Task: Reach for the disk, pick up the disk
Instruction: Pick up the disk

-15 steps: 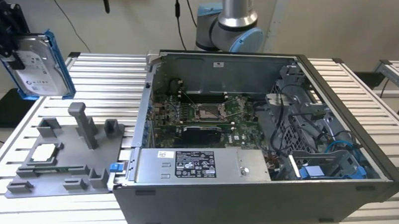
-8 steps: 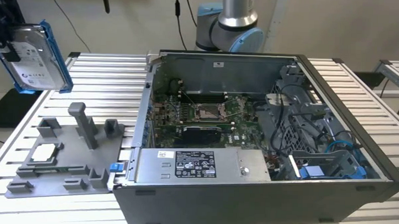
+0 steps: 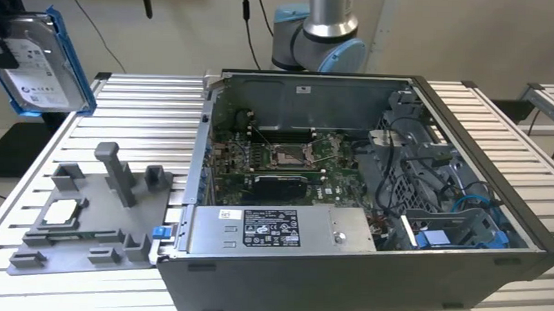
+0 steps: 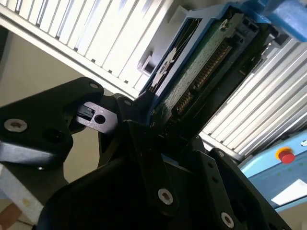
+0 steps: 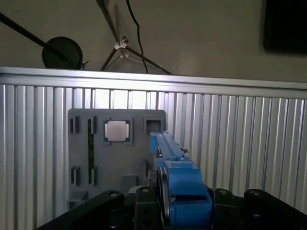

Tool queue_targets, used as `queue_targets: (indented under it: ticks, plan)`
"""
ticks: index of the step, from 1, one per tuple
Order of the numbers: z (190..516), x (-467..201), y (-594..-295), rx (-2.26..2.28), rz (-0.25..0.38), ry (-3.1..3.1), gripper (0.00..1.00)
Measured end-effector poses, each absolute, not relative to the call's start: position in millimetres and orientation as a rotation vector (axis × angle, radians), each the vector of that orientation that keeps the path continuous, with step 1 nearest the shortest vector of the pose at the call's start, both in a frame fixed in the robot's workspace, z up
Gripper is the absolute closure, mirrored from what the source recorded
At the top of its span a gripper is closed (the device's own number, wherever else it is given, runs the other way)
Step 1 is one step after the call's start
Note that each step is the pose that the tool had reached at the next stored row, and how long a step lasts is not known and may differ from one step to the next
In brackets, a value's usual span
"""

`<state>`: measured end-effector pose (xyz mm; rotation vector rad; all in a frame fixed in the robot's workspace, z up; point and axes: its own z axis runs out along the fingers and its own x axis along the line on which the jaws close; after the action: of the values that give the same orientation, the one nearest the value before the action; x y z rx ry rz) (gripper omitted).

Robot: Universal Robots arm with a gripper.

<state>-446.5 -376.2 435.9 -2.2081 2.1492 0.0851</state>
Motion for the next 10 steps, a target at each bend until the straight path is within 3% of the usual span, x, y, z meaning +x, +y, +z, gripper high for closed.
queue_targets:
  ticks: [10]
  plan:
    - [481.0,-446.6,-376.2,-2.208,0.084,2.149,1.0]
